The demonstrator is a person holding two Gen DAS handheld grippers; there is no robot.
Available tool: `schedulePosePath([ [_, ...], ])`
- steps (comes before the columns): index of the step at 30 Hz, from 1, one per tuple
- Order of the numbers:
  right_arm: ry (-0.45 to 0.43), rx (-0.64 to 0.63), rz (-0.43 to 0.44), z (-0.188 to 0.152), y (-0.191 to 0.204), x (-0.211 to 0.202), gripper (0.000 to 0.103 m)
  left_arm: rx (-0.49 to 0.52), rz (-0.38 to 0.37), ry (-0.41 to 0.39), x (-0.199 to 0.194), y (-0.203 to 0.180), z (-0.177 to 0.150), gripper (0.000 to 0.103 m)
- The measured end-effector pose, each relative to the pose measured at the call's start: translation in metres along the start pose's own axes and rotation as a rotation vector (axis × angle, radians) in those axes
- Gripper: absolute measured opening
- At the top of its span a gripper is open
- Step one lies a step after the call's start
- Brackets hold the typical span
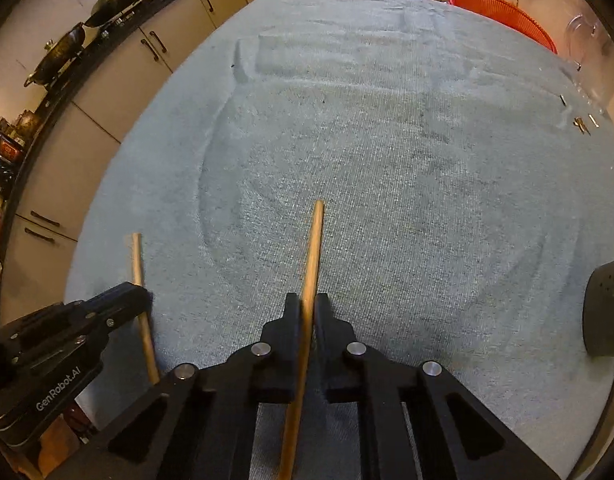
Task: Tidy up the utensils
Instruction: 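Grasp a chopstick with the left gripper while the right gripper grasps another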
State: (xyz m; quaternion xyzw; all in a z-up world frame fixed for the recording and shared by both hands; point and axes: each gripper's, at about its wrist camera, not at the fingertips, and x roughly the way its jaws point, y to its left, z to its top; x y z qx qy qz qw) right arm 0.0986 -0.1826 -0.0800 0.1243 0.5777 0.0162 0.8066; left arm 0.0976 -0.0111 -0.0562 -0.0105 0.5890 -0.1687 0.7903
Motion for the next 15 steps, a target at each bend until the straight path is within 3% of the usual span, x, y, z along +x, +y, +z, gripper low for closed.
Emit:
schedulePosePath([
  [5, -0.067, 0.019, 0.044, -0.008, -0.007, -0.019, 0.008, 0.02, -0.023, -0.033, -0.013, -0.012, -0.002, 0.006],
  [15, -0.381, -0.024, 0.104, -0.037, -0.009, -0.117, 0.008, 0.051, -0.071, -0.188, -0.074, -0.031, -0.003, 0.006],
])
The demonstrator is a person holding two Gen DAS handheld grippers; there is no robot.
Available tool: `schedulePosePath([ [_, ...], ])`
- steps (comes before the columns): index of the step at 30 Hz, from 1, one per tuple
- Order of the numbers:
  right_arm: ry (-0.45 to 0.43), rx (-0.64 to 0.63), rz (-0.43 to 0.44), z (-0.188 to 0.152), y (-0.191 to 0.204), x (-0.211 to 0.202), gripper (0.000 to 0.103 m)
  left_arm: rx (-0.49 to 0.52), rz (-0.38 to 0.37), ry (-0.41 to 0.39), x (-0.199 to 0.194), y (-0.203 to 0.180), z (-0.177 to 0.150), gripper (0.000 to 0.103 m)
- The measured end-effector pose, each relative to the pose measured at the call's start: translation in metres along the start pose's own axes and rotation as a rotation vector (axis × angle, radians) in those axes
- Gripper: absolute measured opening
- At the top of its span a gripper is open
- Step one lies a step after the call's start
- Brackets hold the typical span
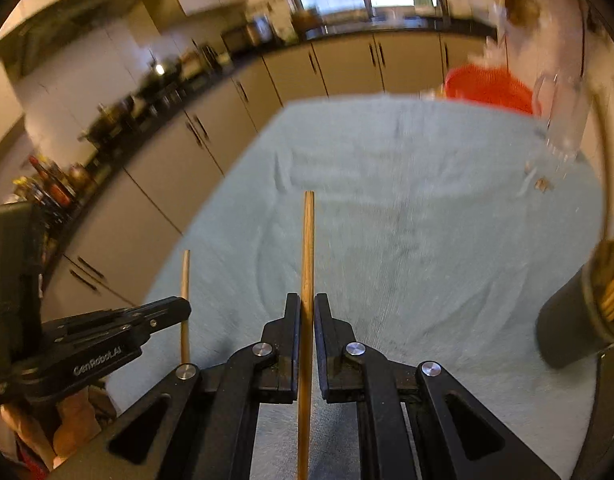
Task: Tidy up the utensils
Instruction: 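Grasp a chopstick with the left gripper while the right gripper grasps another, then lift both held chopsticks upright and carry them toward the black cup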
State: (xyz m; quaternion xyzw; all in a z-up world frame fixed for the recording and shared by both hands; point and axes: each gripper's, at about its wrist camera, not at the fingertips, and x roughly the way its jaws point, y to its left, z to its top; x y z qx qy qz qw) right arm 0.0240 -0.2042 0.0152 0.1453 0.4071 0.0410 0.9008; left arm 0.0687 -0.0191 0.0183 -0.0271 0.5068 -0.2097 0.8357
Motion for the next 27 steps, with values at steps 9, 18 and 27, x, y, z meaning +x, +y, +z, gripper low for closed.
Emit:
schedulePosePath([
  [9, -0.22, -0.074, 0.006, -0.012, 0.015, -0.061, 0.008, 0.095, -0.01, -0.164, -0.056, -0.037, -0.001, 0.005],
  [18, -0.255, -0.069, 0.001, -0.016, 0.009, -0.076, 0.008, 0.101, 0.008, -0.089, -0.046, -0.046, 0.003, 0.006],
  [27, -0.283, -0.048, 0.008, -0.016, 0.003, -0.086, 0.008, 0.033, 0.069, 0.175, 0.048, -0.018, 0.007, 0.011],
])
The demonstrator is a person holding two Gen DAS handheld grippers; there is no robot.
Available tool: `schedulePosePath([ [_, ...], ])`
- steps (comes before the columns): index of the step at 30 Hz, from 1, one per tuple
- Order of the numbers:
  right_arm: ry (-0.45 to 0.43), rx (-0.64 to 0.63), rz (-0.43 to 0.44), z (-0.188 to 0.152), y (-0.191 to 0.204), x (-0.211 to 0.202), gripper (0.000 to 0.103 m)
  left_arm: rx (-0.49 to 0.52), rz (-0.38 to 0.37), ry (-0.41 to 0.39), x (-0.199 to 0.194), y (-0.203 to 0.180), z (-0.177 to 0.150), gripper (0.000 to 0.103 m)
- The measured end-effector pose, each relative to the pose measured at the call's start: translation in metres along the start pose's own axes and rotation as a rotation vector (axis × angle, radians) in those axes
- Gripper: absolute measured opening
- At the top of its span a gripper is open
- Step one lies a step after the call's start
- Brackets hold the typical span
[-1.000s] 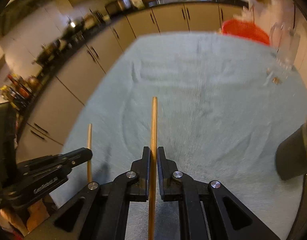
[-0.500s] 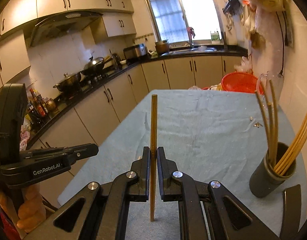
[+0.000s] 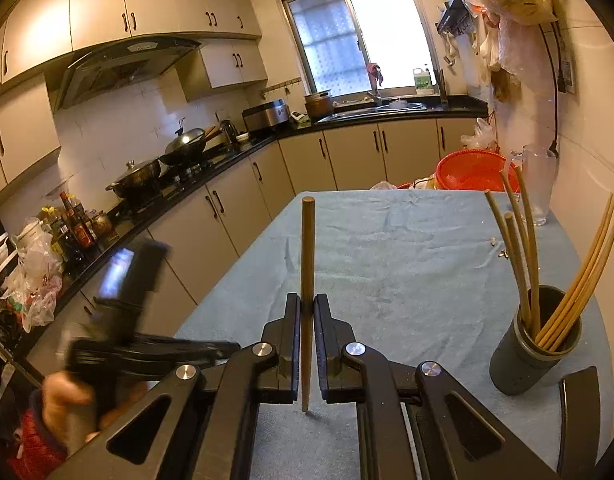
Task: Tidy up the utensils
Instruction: 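Lift both held chopsticks upright and carry them toward the black cup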
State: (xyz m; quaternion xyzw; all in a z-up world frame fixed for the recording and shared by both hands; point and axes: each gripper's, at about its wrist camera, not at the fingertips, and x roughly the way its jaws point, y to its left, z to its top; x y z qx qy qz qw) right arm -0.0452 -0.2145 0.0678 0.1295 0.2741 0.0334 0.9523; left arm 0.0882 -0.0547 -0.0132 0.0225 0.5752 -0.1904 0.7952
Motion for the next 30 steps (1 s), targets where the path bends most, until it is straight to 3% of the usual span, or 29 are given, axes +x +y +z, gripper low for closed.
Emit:
schedulePosePath([
  [2, -0.008, 0.005, 0.004, 0.0, -0.002, -0.003, 0.008, -0.017, 0.016, 0.031, 0.014, 0.003, 0.003, 0.023],
  [12, -0.019, 0.018, 0.01, 0.002, -0.011, -0.009, 0.008, -0.003, 0.082, 0.096, 0.053, -0.009, 0.019, 0.023],
  [17, -0.019, 0.022, 0.01, 0.002, -0.012, -0.009, 0.008, 0.016, 0.136, 0.091, 0.056, -0.012, 0.019, 0.006],
  [19, -0.017, 0.021, 0.011, 0.002, -0.011, -0.009, 0.008, 0.007, 0.126, 0.085, 0.055, -0.01, 0.018, 0.006],
  [24, -0.023, 0.016, 0.009, 0.002, -0.01, -0.01, 0.008, 0.014, 0.065, 0.005, 0.026, -0.011, 0.012, 0.006],
  [30, -0.033, 0.02, 0.009, 0.002, -0.011, -0.015, 0.008, 0.039, 0.006, -0.15, -0.038, -0.018, 0.0, 0.006],
])
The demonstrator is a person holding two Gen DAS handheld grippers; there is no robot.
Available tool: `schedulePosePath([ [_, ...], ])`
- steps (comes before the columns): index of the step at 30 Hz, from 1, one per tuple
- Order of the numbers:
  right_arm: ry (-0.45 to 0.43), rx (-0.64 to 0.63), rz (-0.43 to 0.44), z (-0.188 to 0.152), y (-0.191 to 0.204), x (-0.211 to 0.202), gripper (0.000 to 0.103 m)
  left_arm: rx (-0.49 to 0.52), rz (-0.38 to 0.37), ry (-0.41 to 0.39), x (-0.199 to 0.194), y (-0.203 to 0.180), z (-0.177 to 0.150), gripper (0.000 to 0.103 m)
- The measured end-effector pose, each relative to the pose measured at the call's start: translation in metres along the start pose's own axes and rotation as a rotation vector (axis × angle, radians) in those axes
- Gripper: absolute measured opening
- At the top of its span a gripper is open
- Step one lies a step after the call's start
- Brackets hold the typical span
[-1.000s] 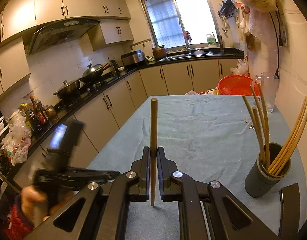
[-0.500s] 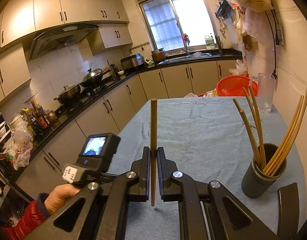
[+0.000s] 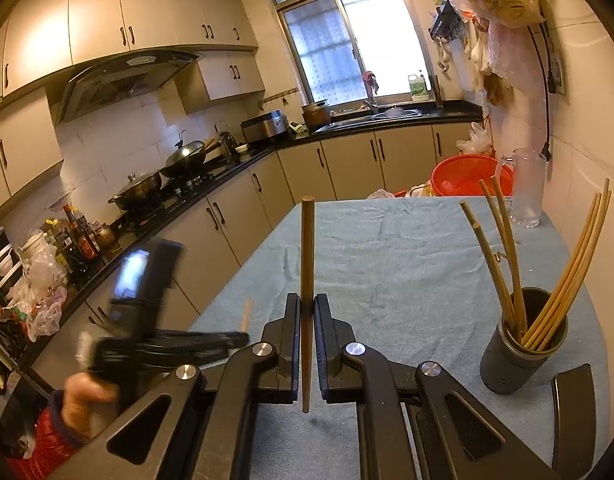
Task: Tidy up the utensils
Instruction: 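Lift both held chopsticks upright and carry them toward the black cup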
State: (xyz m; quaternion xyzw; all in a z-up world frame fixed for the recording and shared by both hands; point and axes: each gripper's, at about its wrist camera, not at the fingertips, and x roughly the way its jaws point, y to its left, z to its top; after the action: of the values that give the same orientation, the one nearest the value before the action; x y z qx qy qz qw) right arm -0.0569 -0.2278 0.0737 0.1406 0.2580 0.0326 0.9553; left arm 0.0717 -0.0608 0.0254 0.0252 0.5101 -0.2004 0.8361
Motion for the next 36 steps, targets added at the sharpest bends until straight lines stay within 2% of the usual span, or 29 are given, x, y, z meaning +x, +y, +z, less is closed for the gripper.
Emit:
schedulePosePath([
  [3, -0.003, 0.004, -0.004, -0.001, 0.0, -0.002, 0.008, 0.01, -0.022, -0.063, -0.028, -0.004, -0.002, 0.006],
  [9, -0.007, 0.006, -0.01, -0.002, 0.0, -0.006, 0.008, 0.035, -0.049, -0.132, -0.06, -0.01, -0.003, 0.006],
  [36, -0.05, 0.058, -0.03, -0.002, -0.018, -0.035, 0.008, 0.097, -0.093, -0.208, -0.1, -0.045, -0.002, 0.006],
])
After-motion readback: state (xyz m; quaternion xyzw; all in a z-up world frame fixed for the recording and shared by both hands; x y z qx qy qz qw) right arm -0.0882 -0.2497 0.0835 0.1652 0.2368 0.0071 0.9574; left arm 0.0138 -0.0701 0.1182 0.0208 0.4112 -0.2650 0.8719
